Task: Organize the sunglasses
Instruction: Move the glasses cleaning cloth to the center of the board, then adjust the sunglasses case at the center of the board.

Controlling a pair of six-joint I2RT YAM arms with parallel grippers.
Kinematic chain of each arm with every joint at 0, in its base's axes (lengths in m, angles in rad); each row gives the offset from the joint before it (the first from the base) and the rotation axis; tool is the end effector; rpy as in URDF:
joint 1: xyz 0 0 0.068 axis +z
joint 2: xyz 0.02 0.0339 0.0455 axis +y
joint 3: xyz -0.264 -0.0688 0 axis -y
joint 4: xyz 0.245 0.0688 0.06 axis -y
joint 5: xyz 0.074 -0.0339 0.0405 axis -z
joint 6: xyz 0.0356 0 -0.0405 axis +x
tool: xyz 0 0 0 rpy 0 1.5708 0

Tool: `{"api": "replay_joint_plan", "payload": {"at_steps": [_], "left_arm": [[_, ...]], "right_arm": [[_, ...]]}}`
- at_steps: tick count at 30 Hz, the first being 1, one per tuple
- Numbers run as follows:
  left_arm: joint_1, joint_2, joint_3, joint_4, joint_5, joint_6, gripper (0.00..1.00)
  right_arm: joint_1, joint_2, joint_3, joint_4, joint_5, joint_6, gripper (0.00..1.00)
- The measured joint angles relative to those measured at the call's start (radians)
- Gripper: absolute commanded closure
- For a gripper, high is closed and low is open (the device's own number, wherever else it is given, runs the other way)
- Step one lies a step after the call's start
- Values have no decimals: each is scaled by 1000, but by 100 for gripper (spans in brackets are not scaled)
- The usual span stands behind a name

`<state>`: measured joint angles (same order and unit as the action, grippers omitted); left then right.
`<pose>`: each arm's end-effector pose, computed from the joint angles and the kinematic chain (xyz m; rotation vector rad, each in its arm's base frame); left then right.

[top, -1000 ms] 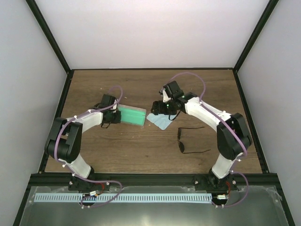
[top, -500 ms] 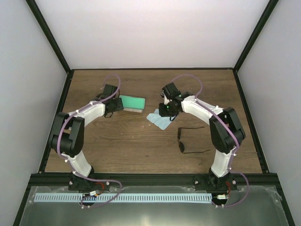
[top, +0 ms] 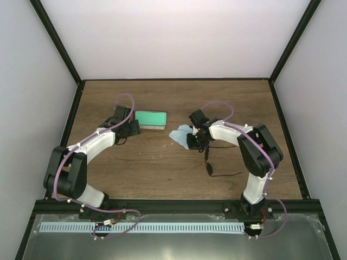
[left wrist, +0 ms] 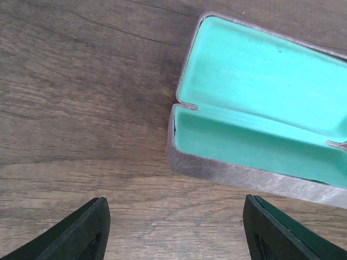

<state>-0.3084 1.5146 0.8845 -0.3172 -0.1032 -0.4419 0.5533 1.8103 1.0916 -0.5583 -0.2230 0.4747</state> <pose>0.2892 -0.0883 0.1924 -0.2099 2.5110 -0.1764 0.2834 0.1843 0.1498 -0.1649 2.9493 0.5028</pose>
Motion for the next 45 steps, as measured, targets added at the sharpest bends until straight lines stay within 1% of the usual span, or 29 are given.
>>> {"api": "replay_joint_plan", "payload": {"at_steps": [3,7,10,13,15,18,22,24,26,29,34,38,45], "left_arm": [[0,-27,-4,0,11,3,30],[0,-82,-4,-7,29,12,30],[0,-132,-4,-11,44,24,30],[0,-165,-4,-11,54,33,30],[0,-170,-3,-6,60,44,30],[0,-133,19,-5,65,62,31],[0,-18,91,17,88,84,31],[0,24,114,35,101,92,31],[0,64,137,48,116,100,35],[0,117,161,74,148,106,36],[-13,166,155,98,188,106,37],[-24,166,111,119,201,105,36],[-26,167,58,125,202,100,36]], "right_arm": [[35,4,-2,14,2,13,94],[87,6,-3,25,12,39,94],[107,-10,-5,15,23,58,97],[98,-26,11,-5,23,65,99],[70,-26,40,-10,22,65,99],[21,-23,84,-11,23,61,99],[-14,10,117,16,14,53,99],[-12,42,112,33,-5,50,99],[-6,68,84,56,-21,50,99],[0,57,35,94,-42,58,99],[31,-7,-70,163,-61,75,99],[68,-36,-118,195,-72,94,99],[140,-48,-146,230,-99,130,99]]}}
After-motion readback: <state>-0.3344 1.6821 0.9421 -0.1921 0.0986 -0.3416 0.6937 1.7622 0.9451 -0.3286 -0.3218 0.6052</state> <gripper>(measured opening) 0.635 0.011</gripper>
